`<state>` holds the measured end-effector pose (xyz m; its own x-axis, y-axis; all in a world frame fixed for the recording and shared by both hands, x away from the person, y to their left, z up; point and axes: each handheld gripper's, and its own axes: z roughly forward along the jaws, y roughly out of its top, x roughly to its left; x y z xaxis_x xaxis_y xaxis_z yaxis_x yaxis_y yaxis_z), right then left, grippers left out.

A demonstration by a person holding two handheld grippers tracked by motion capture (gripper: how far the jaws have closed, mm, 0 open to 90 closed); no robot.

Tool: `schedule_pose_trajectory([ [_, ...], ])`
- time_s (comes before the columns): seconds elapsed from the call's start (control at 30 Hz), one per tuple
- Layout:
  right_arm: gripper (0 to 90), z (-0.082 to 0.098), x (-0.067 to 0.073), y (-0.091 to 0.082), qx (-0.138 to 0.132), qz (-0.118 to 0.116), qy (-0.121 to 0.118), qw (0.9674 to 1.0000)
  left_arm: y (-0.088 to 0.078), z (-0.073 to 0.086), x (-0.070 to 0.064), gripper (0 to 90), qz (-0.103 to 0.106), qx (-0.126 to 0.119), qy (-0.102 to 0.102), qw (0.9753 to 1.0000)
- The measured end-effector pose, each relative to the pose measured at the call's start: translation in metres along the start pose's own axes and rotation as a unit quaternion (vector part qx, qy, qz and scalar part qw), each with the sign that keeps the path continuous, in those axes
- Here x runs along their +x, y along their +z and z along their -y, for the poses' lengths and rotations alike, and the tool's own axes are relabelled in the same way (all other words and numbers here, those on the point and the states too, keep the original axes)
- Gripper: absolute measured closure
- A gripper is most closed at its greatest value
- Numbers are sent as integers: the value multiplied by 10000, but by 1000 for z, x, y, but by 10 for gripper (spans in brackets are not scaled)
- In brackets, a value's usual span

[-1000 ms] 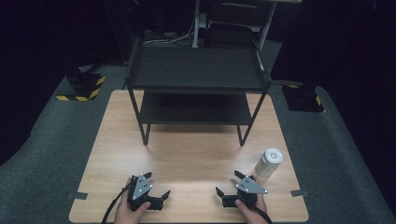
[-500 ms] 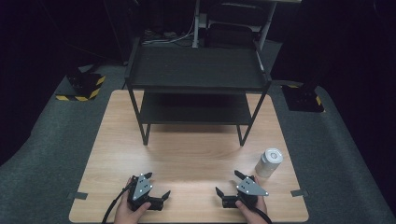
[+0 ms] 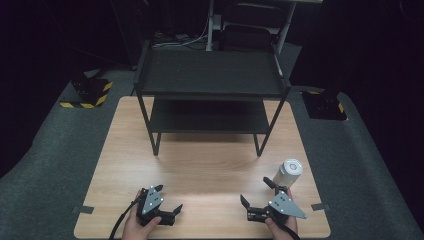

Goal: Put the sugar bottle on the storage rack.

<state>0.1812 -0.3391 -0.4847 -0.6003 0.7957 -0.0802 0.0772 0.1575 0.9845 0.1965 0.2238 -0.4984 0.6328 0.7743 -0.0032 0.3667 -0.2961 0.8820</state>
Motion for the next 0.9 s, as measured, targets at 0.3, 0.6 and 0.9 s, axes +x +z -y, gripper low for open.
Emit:
schedule_pose_trajectory([
  [0.3,4,1,-13,-29,-127,432,129,9989,0,0,1,6,40,17,-1,10000],
  [0.6,4,3,-18,-47,-153,1108,184,9936,0,-1,2,6,56,21,2,10000],
  [0.9,3,11,-20,-36,62,1652,323,9857,0,-1,2,6,60,37,0,10000],
])
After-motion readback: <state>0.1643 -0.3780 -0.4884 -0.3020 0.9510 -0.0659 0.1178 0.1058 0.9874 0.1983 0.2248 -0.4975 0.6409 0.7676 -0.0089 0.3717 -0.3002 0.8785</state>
